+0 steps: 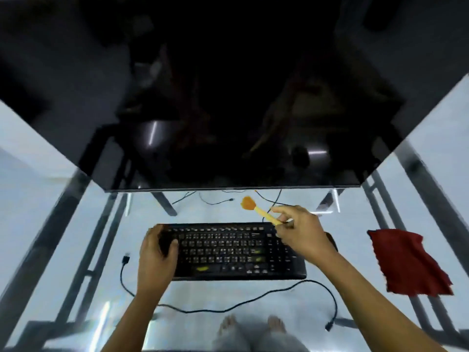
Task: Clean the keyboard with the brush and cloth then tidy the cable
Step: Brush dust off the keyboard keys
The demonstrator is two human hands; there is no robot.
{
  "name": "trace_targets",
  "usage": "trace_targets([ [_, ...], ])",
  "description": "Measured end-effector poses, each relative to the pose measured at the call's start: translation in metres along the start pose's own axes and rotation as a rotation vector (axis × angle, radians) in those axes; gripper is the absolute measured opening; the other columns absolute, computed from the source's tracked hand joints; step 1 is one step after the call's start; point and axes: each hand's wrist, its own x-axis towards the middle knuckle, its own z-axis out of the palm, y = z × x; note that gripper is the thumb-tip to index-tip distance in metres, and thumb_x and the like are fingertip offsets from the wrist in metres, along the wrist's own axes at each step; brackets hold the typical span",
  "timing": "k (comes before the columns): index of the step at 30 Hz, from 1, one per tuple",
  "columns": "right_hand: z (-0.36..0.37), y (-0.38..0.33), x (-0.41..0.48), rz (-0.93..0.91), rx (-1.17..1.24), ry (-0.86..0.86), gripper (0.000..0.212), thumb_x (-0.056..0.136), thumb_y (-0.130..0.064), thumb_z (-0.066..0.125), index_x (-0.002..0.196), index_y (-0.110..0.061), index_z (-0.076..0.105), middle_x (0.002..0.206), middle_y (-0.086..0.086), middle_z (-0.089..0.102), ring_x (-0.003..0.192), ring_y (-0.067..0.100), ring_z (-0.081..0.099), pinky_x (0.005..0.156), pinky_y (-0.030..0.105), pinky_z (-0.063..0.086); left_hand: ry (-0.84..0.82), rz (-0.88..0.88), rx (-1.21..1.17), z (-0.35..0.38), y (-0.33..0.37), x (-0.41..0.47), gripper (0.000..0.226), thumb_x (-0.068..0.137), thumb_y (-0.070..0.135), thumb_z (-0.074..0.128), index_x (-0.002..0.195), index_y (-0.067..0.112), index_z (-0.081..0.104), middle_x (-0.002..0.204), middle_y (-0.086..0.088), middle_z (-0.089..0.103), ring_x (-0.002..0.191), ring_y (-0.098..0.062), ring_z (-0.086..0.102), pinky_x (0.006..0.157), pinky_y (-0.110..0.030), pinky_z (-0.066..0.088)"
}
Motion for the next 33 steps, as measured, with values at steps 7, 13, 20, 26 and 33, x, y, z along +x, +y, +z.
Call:
trace_targets([
  [7,0.050,-0.031,-0.008,0.080,0.530,0.092,0.012,0.084,-0.006,0.071,0.093,-0.013,0.067,0.085,0.007,0.073,0.069,0.018,0.067,0.066,0.028,0.057,-0.082,-0.039,-0.038,-0.029,-0.045,-0.009,0.068,0.092,0.047,0.049,0.150,0.019,0.027,0.156,0.000,0.027,0.145,-0.017,0.020,0.118,-0.043,0.021],
  [13,0.115,-0.048,-0.027,-0.028,0.352,-0.251,0.005,0.097,-0.015,0.052,0.093,-0.015,0.051,0.086,0.006,0.071,0.067,0.018,0.070,0.063,0.031,0.057,-0.181,0.069,0.018,-0.030,-0.063,0.004,0.076,0.089,0.065,0.033,0.153,0.025,0.018,0.156,0.014,0.015,0.145,-0.003,0.008,0.120,-0.036,0.012],
  [20,0.112,-0.034,-0.029,-0.179,0.244,0.105,0.026,0.087,-0.008,0.067,0.086,-0.031,0.057,0.077,-0.001,0.068,0.062,0.027,0.063,0.053,0.046,0.052,-0.214,0.114,0.019,-0.027,-0.053,0.028,0.061,0.099,0.040,0.041,0.152,0.022,0.018,0.151,0.021,0.012,0.141,0.004,0.005,0.115,-0.024,0.008],
  [26,0.120,-0.039,-0.022,-0.201,0.155,0.057,0.019,0.092,-0.008,0.060,0.091,-0.024,0.051,0.095,-0.010,0.072,0.059,0.023,0.065,0.052,0.039,0.051,-0.296,0.097,-0.003,-0.027,-0.051,0.039,0.051,0.103,0.026,0.038,0.151,0.023,0.021,0.155,0.010,0.020,0.146,-0.010,0.015,0.118,-0.029,0.010],
  [33,0.126,-0.042,-0.014,-0.231,0.039,-0.002,0.015,0.089,-0.009,0.064,0.089,-0.024,0.061,0.081,-0.013,0.070,0.070,0.011,0.067,0.060,0.030,0.055,-0.350,0.090,-0.047,-0.034,-0.061,0.042,0.053,0.102,0.017,0.041,0.151,0.026,0.024,0.156,0.004,0.028,0.144,-0.017,0.025,0.119,-0.041,0.019],
])
